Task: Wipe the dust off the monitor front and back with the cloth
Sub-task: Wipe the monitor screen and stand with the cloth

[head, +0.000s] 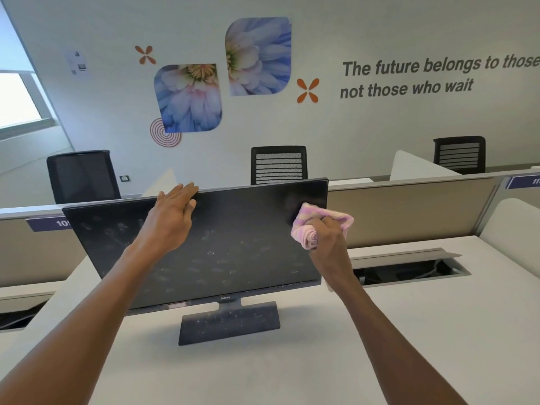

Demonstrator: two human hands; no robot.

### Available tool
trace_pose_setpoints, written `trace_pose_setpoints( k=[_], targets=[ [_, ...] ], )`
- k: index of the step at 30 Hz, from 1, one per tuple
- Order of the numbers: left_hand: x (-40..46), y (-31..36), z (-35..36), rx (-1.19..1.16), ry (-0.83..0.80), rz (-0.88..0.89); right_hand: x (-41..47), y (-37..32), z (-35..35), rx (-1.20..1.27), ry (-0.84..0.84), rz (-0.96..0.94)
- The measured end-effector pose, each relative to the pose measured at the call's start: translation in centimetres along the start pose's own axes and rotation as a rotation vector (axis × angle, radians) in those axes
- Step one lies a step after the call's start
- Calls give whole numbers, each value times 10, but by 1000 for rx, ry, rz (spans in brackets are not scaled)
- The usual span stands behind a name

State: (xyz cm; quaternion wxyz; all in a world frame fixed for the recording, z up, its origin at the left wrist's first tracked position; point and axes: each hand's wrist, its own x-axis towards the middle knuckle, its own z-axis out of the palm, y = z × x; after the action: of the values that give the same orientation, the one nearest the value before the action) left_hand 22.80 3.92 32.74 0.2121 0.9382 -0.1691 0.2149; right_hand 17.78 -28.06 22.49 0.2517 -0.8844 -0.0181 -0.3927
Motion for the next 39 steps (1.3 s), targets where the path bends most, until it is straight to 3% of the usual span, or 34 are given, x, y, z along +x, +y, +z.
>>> trace_pose_setpoints(
  k=[5,8,11,14,19,22,28,35,39],
  targets=[
    [1,-1,0,-1,1,2,-4,-15,10,-38,-75,-114],
    [1,-4,0,-12,-6,6,-20,1,12,-72,-101,-83],
    [1,-4,0,-11,-9,5,-13,9,2,-55,-29,-4],
    [2,-3,1,-14,-4,5,10,-8,-5,-22,42,-52],
    [2,-4,-2,-12,-24,2,-3,-22,16,-63,-90,-145],
    [1,-4,-2,-8,-27,12,-24,-3,22,-74,-145,-93],
    [2,-4,0,-5,-25,8,7,-18,9,6,-14,-66],
    [1,-6,-3,23,-38,24,-26,-34,38,-10,-209,-142],
    [2,-6,-2,24,-46,27,-20,-26,34,-36,-143,-35]
  ],
)
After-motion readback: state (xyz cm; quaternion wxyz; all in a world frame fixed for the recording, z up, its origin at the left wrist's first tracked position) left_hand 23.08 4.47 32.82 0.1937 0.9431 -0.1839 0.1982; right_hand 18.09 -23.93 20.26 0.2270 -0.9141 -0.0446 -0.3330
